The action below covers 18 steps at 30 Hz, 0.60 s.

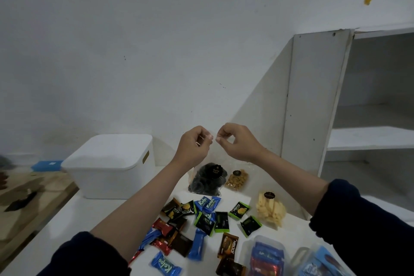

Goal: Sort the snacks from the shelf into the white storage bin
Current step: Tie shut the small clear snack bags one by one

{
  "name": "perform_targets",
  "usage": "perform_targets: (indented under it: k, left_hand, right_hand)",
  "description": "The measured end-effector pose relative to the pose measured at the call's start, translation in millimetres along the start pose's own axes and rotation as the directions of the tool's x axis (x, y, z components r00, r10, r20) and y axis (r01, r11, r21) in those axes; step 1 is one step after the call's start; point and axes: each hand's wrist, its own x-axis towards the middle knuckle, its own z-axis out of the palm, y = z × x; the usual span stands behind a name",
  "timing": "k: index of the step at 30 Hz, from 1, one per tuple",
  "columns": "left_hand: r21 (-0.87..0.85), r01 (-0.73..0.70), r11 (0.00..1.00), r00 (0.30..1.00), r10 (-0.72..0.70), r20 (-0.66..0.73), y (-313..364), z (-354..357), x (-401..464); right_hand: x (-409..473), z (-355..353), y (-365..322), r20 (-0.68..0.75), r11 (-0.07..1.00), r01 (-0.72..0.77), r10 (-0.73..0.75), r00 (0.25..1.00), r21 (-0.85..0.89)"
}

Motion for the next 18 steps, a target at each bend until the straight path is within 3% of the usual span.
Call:
perform_targets:
  k: [8, 18]
  left_hand:
    - [-0.072, 0.079, 0.994, 0.995, -0.074, 0.072, 3.1, -1.3, -2.8]
    - [0.012, 0.065, 0.998, 0.992, -0.066, 0.105, 0.6, -6.7, -7.4]
  right_hand:
    - [0.3, -5.4, 2.3, 0.057, 0.996, 0.046, -0.042, 0.997, -0.079]
    - [-5.7, -5.6, -1.7, 0.17, 0.994, 0.032, -0.013, 0.985, -0.109]
